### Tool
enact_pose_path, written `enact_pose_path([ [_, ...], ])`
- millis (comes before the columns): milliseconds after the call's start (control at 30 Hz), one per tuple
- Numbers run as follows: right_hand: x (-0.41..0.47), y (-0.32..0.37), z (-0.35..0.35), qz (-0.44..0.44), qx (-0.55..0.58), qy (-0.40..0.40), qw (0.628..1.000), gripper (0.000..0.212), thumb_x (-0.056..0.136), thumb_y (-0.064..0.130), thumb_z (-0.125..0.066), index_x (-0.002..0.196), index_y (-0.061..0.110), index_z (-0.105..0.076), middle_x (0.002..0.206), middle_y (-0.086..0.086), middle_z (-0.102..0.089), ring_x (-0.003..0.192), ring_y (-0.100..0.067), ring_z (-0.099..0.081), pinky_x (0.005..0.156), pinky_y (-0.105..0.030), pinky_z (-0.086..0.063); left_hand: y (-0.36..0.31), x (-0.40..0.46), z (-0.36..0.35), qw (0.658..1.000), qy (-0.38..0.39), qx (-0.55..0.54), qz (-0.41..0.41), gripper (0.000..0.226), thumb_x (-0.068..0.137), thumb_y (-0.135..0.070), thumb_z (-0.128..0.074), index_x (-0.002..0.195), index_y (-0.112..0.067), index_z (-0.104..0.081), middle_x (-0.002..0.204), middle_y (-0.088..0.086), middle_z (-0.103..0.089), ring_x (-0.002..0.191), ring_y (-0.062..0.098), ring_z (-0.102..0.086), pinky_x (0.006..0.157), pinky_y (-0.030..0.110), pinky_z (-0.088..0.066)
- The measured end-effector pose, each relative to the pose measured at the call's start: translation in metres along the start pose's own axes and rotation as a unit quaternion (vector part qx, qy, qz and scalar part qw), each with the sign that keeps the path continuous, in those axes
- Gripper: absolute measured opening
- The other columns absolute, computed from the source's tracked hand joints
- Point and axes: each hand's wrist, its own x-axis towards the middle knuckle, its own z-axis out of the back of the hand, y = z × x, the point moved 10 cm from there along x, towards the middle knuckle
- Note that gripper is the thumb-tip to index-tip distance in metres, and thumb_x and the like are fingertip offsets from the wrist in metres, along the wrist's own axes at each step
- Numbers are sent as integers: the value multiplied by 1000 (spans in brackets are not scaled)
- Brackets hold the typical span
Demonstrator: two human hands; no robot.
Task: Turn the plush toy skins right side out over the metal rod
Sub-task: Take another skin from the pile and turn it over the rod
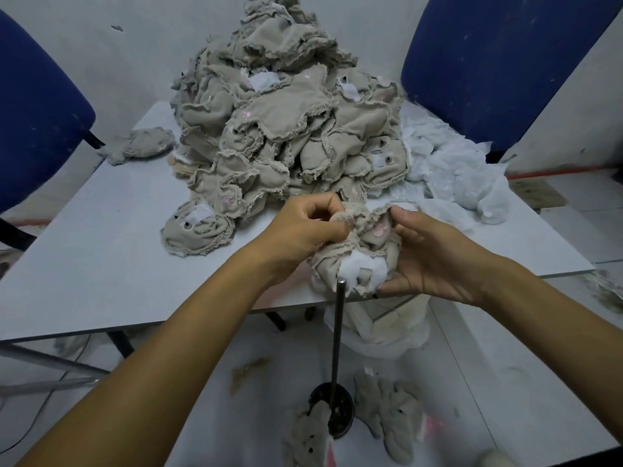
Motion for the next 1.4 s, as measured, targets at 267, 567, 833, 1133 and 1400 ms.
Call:
enact_pose_path([
  [267, 11, 2, 4, -11, 68, -6, 998, 63, 75, 45, -71, 126, 8, -64, 118, -19, -66, 89, -29, -72, 61, -35, -62, -14, 5, 13, 977, -154, 120, -87, 28, 74, -10, -63, 60, -19, -41, 53, -11, -37, 53, 8, -32, 54, 27, -29],
  [567, 4, 19, 14, 125, -122, -135, 975, 8, 80, 14, -74, 82, 7, -76, 88, -20, -73, 78, -28, -73, 59, -34, -59, -10, 3, -3, 992, -97, 45, -71, 15, 66, -8, -63, 61, -12, -49, 60, 5, -45, 55, 13, -40, 52, 26, -34],
  [833, -25, 62, 34, 288, -373, -387, 793, 21, 63, 33, -61, 58, 13, -56, 56, 9, -49, 54, -8, -41, 54, -28, -35, -2, 2, -33, 999, 6, -2, -49, 13, 70, -9, -60, 72, 1, -51, 67, 9, -47, 64, 17, -46, 59, 27, -38],
  [1133, 5, 32, 5, 169, -257, -106, 946, 8, 77, 26, -70, 75, 18, -70, 67, -1, -55, 55, -11, -48, 47, -22, -36, -9, -1, 9, 993, -83, 22, -78, 27, 65, 2, -69, 58, -12, -46, 52, -8, -47, 51, 5, -42, 50, 19, -36],
  [1400, -38, 55, -42, 398, -569, -235, 680, 11, 76, 19, -70, 74, 18, -58, 73, 8, -46, 67, -9, -47, 60, -14, -33, -9, -21, 0, 983, -90, 54, -150, 29, 71, 0, -59, 59, -16, -37, 52, -5, -35, 47, 6, -30, 46, 24, -24],
])
